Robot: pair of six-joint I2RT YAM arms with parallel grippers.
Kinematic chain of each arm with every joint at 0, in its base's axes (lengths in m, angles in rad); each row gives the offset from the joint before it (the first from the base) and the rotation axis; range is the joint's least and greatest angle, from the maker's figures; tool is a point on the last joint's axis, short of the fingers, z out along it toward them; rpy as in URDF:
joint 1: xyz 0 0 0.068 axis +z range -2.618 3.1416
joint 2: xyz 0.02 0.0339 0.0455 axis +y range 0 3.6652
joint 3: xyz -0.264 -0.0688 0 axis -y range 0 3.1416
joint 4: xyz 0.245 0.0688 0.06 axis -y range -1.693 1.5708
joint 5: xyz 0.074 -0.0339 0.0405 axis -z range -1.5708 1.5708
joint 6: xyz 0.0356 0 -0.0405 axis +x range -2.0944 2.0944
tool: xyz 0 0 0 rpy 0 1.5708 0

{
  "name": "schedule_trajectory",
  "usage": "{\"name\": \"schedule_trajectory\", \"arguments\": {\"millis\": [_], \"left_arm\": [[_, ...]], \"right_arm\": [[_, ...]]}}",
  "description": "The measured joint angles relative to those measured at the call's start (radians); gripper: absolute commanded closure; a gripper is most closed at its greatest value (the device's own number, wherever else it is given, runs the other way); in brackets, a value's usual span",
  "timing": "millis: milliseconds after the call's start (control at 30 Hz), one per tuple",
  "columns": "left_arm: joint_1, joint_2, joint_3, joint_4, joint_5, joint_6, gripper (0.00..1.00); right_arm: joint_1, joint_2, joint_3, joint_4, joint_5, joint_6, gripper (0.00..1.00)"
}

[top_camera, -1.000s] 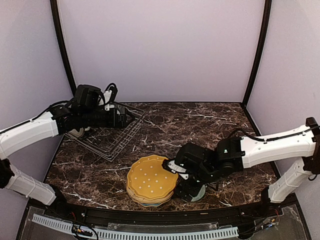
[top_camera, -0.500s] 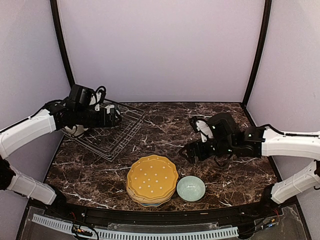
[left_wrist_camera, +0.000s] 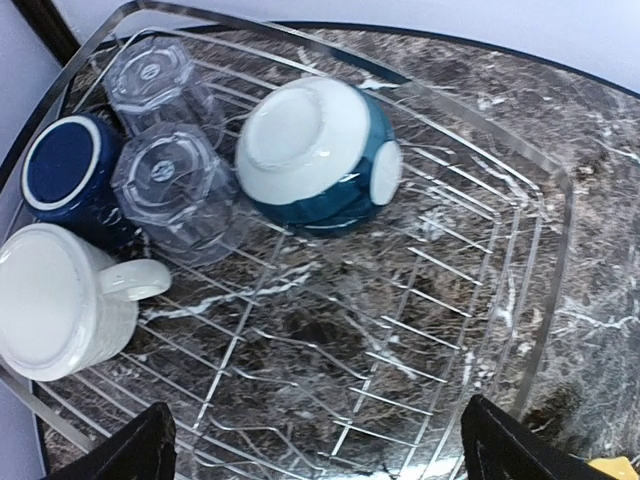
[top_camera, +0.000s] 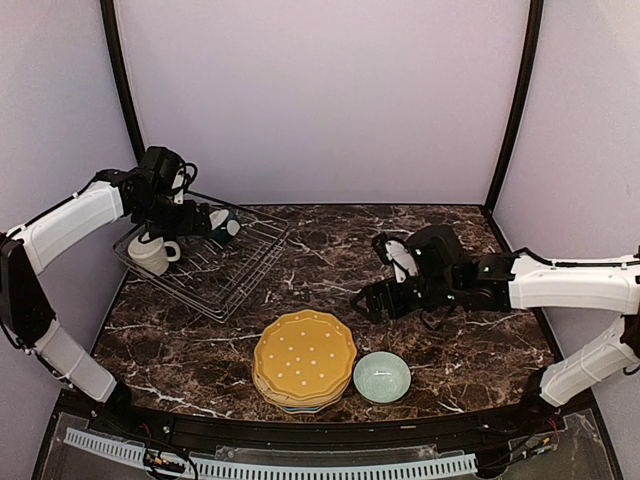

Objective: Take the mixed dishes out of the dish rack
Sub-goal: Grab the bowl from the dish rack.

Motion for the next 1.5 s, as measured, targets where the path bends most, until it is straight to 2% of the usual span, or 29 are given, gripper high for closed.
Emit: {"name": "schedule_trajectory", "arguments": {"millis": [233, 367, 500, 633, 867, 1167, 1500], "left_arm": [[0.056, 0.168, 0.165, -0.139, -0.007, 0.036, 0.02], [0.056, 0.272, 0.286, -0.177, 0.034, 0.059, 0.08], [0.048, 0.384, 0.441, -0.234, 0.006, 0.09, 0.11], [0.025, 0.485, 0.589, -0.3, -0.075, 0.128, 0.04], [-0.063, 0.651, 0.8, -0.42, -0.212, 0.179, 0.01], [-0.113, 0.789, 0.904, -0.459, -0.32, 0.194, 0.01], [-0.133, 0.871, 0.973, -0.413, -0.436, 0.193, 0.01]], "right_arm": [[-0.005, 0.0, -0.002, 0.019, -0.001, -0.003, 0.01], [-0.014, 0.0, -0.006, 0.026, -0.001, -0.005, 0.01], [-0.017, 0.0, -0.017, 0.04, -0.001, -0.005, 0.01], [-0.019, 0.0, -0.027, 0.047, -0.002, -0.005, 0.01], [-0.02, 0.022, -0.03, 0.058, -0.023, -0.005, 0.01], [-0.02, 0.037, -0.031, 0.063, -0.034, -0.005, 0.01], [-0.02, 0.045, -0.031, 0.07, -0.039, -0.005, 0.01]]}}
